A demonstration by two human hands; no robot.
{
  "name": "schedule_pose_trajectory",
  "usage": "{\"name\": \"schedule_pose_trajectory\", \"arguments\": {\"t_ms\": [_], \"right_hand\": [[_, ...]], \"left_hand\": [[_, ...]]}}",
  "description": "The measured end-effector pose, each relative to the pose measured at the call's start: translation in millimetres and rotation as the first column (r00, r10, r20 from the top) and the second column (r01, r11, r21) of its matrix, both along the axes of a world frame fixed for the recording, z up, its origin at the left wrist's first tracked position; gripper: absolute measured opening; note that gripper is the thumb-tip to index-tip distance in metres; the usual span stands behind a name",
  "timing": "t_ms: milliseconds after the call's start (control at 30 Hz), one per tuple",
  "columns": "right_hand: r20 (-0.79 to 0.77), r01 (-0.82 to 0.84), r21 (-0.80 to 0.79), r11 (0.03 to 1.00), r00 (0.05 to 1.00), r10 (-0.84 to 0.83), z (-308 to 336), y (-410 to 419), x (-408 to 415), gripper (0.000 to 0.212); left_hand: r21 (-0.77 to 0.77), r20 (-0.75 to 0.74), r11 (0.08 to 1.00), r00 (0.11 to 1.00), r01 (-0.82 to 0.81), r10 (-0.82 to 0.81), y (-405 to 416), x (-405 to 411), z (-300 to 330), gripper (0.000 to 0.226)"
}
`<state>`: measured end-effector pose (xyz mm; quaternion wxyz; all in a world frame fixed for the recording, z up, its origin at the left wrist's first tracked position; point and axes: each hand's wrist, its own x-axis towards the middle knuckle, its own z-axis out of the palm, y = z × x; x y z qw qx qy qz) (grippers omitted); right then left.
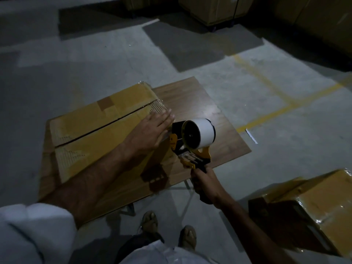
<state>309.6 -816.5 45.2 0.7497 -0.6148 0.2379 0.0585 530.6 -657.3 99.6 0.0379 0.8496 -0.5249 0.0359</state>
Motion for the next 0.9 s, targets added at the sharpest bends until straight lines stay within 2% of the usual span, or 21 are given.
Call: {"name": "schedule_pose_trajectory", "arguments": {"t_ms": [133, 267, 433, 700, 833, 900], "right_hand": [[-0.046, 0.009, 0.134, 0.991, 0.999, -0.003, -2.7, -5.6, 0.9, 0.015], [-0.134, 0.04, 0.251, 0.967, 0.991, -0.006, -3.8, -5.6, 10.2, 0.032], [-0.199, 0.07, 0.293, 0.954, 0.98, -0.01, 3.3, -7.3, 15.4, 0.033], [-0.238, 0.062, 0.197, 0.978, 0.971, -0.013, 19.1, -9.7, 16.9, 0.033], [-0.13, 0.016, 0.028, 0.999, 0.991, -0.012, 12.4, -11.7, 4.9, 0.022], [-0.043, 0.02, -0.141, 0.99, 0.999, -0.027, 5.3, -10.5, -5.2, 0.02]], "left_hand": [[-0.014, 0.002, 1.0, 1.0, 0.001, 0.0, 0.0, -1.5, -0.1, 0.057], [-0.025, -0.015, 1.0, 1.0, -0.001, 0.001, 0.1, -2.5, 2.3, 0.057], [-0.005, -0.029, 1.0, 1.0, -0.005, 0.005, -1.2, -2.2, 7.4, 0.057], [0.021, -0.043, 0.999, 0.999, -0.029, 0.029, -1.2, -9.6, 13.2, 0.063], [0.023, -0.066, 0.998, 0.996, -0.063, 0.065, -0.1, -7.5, 14.9, 0.062], [0.013, -0.101, 0.998, 0.993, -0.063, 0.064, -0.7, -5.3, 14.0, 0.062]]}}
